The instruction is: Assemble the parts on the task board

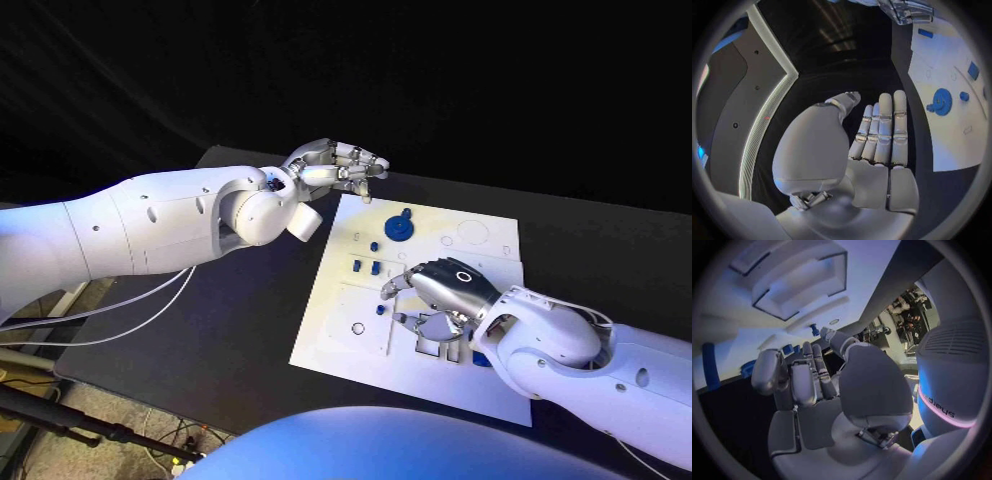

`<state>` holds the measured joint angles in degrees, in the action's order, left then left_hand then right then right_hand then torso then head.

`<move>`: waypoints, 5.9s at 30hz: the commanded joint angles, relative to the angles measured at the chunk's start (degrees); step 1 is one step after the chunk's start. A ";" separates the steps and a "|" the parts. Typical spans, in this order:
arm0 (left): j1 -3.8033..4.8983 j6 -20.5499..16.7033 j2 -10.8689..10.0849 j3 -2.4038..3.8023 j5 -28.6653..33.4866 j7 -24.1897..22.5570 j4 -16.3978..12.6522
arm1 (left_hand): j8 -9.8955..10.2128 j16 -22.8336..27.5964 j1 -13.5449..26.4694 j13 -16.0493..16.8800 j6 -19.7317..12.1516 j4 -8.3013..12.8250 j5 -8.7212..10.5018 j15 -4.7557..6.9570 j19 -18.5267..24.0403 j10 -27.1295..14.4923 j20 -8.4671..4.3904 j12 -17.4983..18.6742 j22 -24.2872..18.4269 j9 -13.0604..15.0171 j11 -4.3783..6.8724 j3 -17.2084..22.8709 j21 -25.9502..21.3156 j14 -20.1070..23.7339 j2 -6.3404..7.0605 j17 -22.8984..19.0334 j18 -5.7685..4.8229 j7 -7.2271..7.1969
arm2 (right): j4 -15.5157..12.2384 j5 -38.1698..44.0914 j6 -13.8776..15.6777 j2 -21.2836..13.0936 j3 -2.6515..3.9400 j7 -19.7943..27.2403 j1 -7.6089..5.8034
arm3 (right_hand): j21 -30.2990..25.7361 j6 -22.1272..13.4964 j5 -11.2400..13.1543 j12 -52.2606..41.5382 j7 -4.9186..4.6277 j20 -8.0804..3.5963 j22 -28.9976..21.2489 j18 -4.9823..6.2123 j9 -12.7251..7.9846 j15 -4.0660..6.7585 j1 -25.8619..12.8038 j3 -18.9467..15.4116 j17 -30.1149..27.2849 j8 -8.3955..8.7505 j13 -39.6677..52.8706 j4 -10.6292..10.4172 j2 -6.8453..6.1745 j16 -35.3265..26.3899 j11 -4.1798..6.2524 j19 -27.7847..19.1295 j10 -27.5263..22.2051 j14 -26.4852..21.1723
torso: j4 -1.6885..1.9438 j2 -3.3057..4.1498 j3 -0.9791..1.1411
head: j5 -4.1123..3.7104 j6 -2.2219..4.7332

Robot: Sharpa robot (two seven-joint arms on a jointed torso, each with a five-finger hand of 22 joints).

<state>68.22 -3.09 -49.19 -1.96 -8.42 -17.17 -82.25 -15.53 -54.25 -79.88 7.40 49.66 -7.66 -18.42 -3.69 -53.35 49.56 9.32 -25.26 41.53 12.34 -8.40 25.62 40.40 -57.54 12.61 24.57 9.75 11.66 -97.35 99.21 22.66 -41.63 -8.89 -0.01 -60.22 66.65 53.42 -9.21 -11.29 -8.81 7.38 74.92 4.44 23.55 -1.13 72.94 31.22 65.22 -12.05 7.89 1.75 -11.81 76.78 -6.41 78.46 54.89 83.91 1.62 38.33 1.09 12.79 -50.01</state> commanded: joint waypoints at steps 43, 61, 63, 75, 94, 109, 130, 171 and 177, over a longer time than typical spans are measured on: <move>0.00 1.12 -0.12 0.00 -0.03 -0.13 0.31 | -0.26 0.21 -0.67 -0.13 -0.32 0.20 -0.22 -0.38 -0.49 -0.41 0.04 0.19 -0.04 0.07 0.04 -0.09 -0.31 0.06 0.02 -0.09 0.71 0.01 | 1.62 0.06 -9.48 -8.24 0.54 -5.63 -6.55 | 3.43 1.97 3.95 0.79 -1.07 -0.14 6.16 -0.23 -2.17 -0.25 1.06 2.62 2.89 2.93 -4.02 -2.85 0.37 2.63 0.24 2.65 7.26 1.62 | -0.08 -0.14 -0.17 | -4.47 0.01; 0.00 0.97 -0.19 -0.01 -0.03 -0.01 0.37 | -0.31 0.24 -0.74 -0.16 -0.37 0.25 -0.20 -0.39 -0.50 -0.46 0.04 0.15 -0.02 0.08 0.03 -0.13 -0.31 0.07 0.03 -0.11 0.70 0.02 | 2.00 0.55 -10.22 -8.06 0.47 -5.98 -6.03 | 7.07 5.25 4.32 1.33 0.04 -0.91 8.06 -0.97 -1.67 0.66 1.55 4.57 4.26 1.38 -3.80 -2.92 0.98 3.59 1.39 4.36 11.60 2.03 | -0.17 -0.16 -0.15 | -4.60 0.01; 0.00 0.97 -0.19 -0.01 -0.03 0.02 0.38 | -0.31 0.24 -0.74 -0.16 -0.37 0.25 -0.20 -0.39 -0.50 -0.46 0.04 0.15 -0.02 0.08 0.03 -0.13 -0.31 0.07 0.03 -0.11 0.70 0.02 | 2.05 0.64 -10.18 -8.07 0.47 -6.04 -6.03 | 7.12 5.23 4.35 1.37 0.03 -0.92 8.08 -0.98 -1.68 0.67 1.54 4.56 4.23 1.39 -3.80 -2.90 0.92 3.58 1.39 4.38 11.62 2.03 | -0.19 -0.16 -0.15 | -4.66 0.01; 0.00 0.87 -0.19 -0.01 -0.03 0.17 0.43 | -0.33 0.24 -0.66 -0.20 -0.45 0.18 -0.19 -0.41 -0.52 -0.52 0.05 0.12 -0.01 0.08 0.01 -0.18 -0.32 0.05 -0.04 -0.12 0.69 0.05 | 2.31 1.08 -10.11 -7.93 0.45 -6.16 -5.98 | 7.48 5.24 4.44 1.71 0.04 -1.01 8.29 -1.06 -1.65 0.72 1.90 4.84 4.32 1.37 -3.82 -2.68 0.98 3.66 1.44 4.53 11.87 2.05 | -0.15 -0.17 -0.17 | -4.81 0.01; -0.01 0.55 -0.18 -0.02 -0.03 0.25 0.48 | -0.34 0.24 -0.61 -0.21 -0.48 0.14 -0.19 -0.42 -0.52 -0.53 0.06 0.10 -0.01 0.08 0.00 -0.20 -0.33 0.04 -0.07 -0.13 0.69 0.06 | -0.27 0.48 -3.74 -8.76 0.50 -5.32 -6.00 | 11.69 8.43 6.15 1.85 1.21 -2.07 10.40 -1.92 0.01 1.93 4.68 5.03 5.34 -1.30 -2.80 -0.78 3.66 4.35 2.91 6.38 16.89 2.35 | -0.15 -0.20 -0.17 | -4.65 0.01; -0.01 0.47 0.09 -0.03 -0.01 0.25 0.67 | -0.34 0.24 -0.61 -0.21 -0.48 0.14 -0.19 -0.42 -0.52 -0.53 0.06 0.10 -0.01 0.08 0.00 -0.20 -0.33 0.04 -0.07 -0.13 0.69 0.06 | -6.20 -2.65 -4.26 -9.69 0.79 -5.20 -8.59 | 11.69 8.21 6.13 2.10 1.15 -2.12 10.43 -1.92 0.09 1.94 4.73 4.94 5.27 -1.29 -2.77 -0.59 3.56 4.32 2.86 6.37 16.81 2.34 | -0.15 -0.21 -0.22 | -4.52 0.01; -0.01 0.59 0.80 -0.03 0.02 0.16 0.78 | -0.43 0.24 -0.56 -0.25 -0.51 0.05 -0.21 -0.42 -0.54 -0.59 0.07 0.03 0.00 0.10 -0.01 -0.21 -0.36 0.02 -0.23 -0.14 0.70 0.06 | -6.15 -2.15 -5.23 2.61 0.36 -3.15 -4.05 | 11.29 7.57 5.95 2.71 0.93 -2.12 10.34 -1.84 0.19 1.83 4.96 5.09 5.14 -1.12 -2.73 -0.27 3.79 4.27 2.68 6.18 16.53 2.30 | -0.10 -0.13 -0.25 | -2.80 0.01; 0.00 0.59 0.77 -0.02 0.03 0.29 0.63 | -0.45 0.24 -0.60 -0.26 -0.52 0.06 -0.21 -0.42 -0.54 -0.60 0.07 0.01 0.00 0.10 0.00 -0.21 -0.36 0.02 -0.24 -0.14 0.70 0.05 | -0.56 2.46 -7.83 6.88 -0.62 -4.08 -0.45 | 11.18 7.21 5.66 3.08 0.77 -2.06 10.35 -1.82 0.28 1.72 5.03 5.20 4.96 -1.05 -2.65 -0.03 3.93 4.20 2.55 6.11 16.44 2.27 | -0.15 -0.15 -0.16 | -1.78 0.01; 0.00 0.60 0.79 -0.02 0.03 0.29 0.64 | -0.45 0.24 -0.60 -0.26 -0.52 0.06 -0.21 -0.42 -0.54 -0.60 0.07 0.01 0.00 0.10 0.00 -0.21 -0.36 0.02 -0.24 -0.14 0.70 0.05 | -0.44 2.46 -8.23 6.98 -0.67 -4.00 -0.35 | 11.18 7.21 5.66 3.08 0.77 -2.06 10.35 -1.82 0.28 1.72 5.03 5.20 4.96 -1.05 -2.65 -0.03 3.93 4.20 2.55 6.11 16.44 2.27 | -0.12 -0.19 -0.16 | -1.74 0.01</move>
<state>68.18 -2.87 -48.49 -2.02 -8.42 -16.57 -81.48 -15.78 -54.25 -80.10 7.21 49.66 -7.67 -18.42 -3.69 -53.55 49.15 9.52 -25.27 41.53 12.36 -8.40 25.62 40.40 -57.54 12.38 24.51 9.75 11.66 -97.82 100.68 15.97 -34.72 -9.53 -3.91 -60.65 77.87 60.97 -3.17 -7.82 -7.95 5.44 74.93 3.51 23.79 0.42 76.95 36.44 70.21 -12.70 5.18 1.28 -8.28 80.88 -5.33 83.91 69.93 83.81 1.48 38.17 0.93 11.03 -50.01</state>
